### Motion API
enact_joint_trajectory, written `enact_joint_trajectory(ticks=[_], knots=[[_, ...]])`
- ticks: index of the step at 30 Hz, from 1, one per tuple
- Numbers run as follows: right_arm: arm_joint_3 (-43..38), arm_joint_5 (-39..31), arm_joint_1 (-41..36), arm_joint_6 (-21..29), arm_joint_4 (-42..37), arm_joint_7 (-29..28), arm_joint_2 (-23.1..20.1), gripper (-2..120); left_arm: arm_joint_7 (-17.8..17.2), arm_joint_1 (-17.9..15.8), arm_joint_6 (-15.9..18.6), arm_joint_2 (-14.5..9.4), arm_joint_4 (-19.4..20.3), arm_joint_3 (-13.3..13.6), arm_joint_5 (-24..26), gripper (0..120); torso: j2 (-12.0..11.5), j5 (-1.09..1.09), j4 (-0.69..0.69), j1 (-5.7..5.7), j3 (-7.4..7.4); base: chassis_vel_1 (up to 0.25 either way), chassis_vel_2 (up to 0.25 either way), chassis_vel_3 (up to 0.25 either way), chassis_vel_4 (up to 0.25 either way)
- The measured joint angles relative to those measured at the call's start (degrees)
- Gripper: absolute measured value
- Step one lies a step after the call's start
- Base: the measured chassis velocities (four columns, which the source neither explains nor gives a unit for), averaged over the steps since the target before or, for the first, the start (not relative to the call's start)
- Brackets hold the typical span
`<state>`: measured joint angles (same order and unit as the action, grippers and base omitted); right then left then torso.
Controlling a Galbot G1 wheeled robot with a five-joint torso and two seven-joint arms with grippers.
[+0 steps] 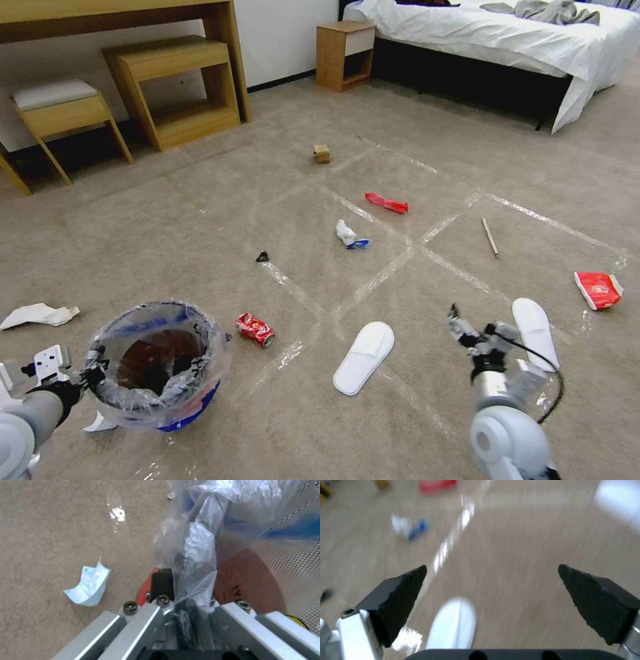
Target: Pick up the trash bin and place the garbage on the floor into it.
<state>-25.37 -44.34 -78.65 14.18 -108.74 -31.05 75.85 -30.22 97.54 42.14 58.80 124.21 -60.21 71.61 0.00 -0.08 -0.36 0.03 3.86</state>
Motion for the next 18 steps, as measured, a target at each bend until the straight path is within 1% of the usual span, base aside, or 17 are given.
enact_joint_trajectory(ticks=[2,3,5,6,7,10,11,12,13,14,15,17,18], knots=[[2.77,-5.90,3.86,2.78,3.82,-2.64,0.82,100,-0.03,0.41,0.00,0.53,0.02,-0.18,-0.44,1,0.00,0.00,0.01,0.00,0.00,0.000,0.000,0.000,0.000],[2.77,-5.90,3.86,2.78,3.82,-2.64,0.82,100,-0.03,0.41,0.00,0.53,0.02,-0.18,-0.44,1,0.00,0.00,0.01,0.00,0.00,0.000,0.000,0.000,0.000],[4.73,-8.43,7.36,3.78,7.61,-3.97,1.75,100,-0.03,0.92,-0.01,1.05,0.30,-0.33,-0.86,1,0.00,-0.01,0.00,0.00,0.00,0.000,0.000,0.000,0.000],[6.34,-9.82,10.27,4.14,11.17,-4.50,2.65,100,-0.04,1.50,-0.02,1.48,0.77,-0.54,-1.15,1,0.00,0.00,0.01,0.00,0.00,0.000,0.000,0.000,0.000],[6.34,-9.82,10.27,4.14,11.17,-4.50,2.65,100,-0.04,1.50,-0.02,1.48,0.77,-0.54,-1.15,1,0.00,0.00,0.01,0.00,0.00,0.000,0.000,0.000,0.000],[8.86,-11.58,15.38,4.43,18.73,-5.22,4.47,100,-0.06,3.02,-0.08,2.18,1.95,-1.39,-1.54,1,0.00,0.00,0.01,0.00,0.00,0.000,0.000,0.000,0.000],[8.86,-11.58,15.38,4.43,18.73,-5.22,4.47,100,-0.06,3.02,-0.08,2.18,1.95,-1.39,-1.54,1,0.00,0.00,0.01,0.00,0.00,0.000,0.000,0.000,0.000],[9.53,-11.72,16.99,4.33,21.78,-5.38,5.13,100,-0.06,3.52,-0.10,2.37,2.29,-1.72,-1.60,1,0.00,0.00,0.02,0.00,0.00,0.000,0.000,0.000,0.000],[9.73,-11.72,17.53,4.25,22.89,-5.39,5.35,100,-0.07,3.74,-0.11,2.45,2.41,-1.88,-1.64,1,0.00,0.00,0.01,0.00,0.00,0.000,0.000,0.000,0.000],[10.29,-11.61,18.99,3.68,26.16,-5.34,5.94,100,-0.08,4.42,-0.18,2.69,2.74,-2.34,-1.79,1,0.00,0.00,0.01,0.00,0.00,0.000,0.000,0.000,0.000],[10.29,-11.61,18.99,3.68,26.16,-5.34,5.94,100,-0.08,4.42,-0.18,2.69,2.74,-2.34,-1.79,1,0.00,0.00,0.01,0.00,0.00,0.000,0.000,0.000,0.000],[10.73,-11.47,20.27,3.01,29.40,-4.75,6.61,100,-0.03,5.27,-0.42,2.95,3.05,-2.84,-2.01,1,0.00,0.00,0.01,0.00,0.00,0.000,0.000,0.000,0.000],[10.73,-11.47,20.27,3.01,29.40,-4.75,6.61,100,-0.03,5.27,-0.42,2.95,3.05,-2.84,-2.01,1,0.00,0.00,0.01,0.00,0.00,0.000,0.000,0.000,0.000]])
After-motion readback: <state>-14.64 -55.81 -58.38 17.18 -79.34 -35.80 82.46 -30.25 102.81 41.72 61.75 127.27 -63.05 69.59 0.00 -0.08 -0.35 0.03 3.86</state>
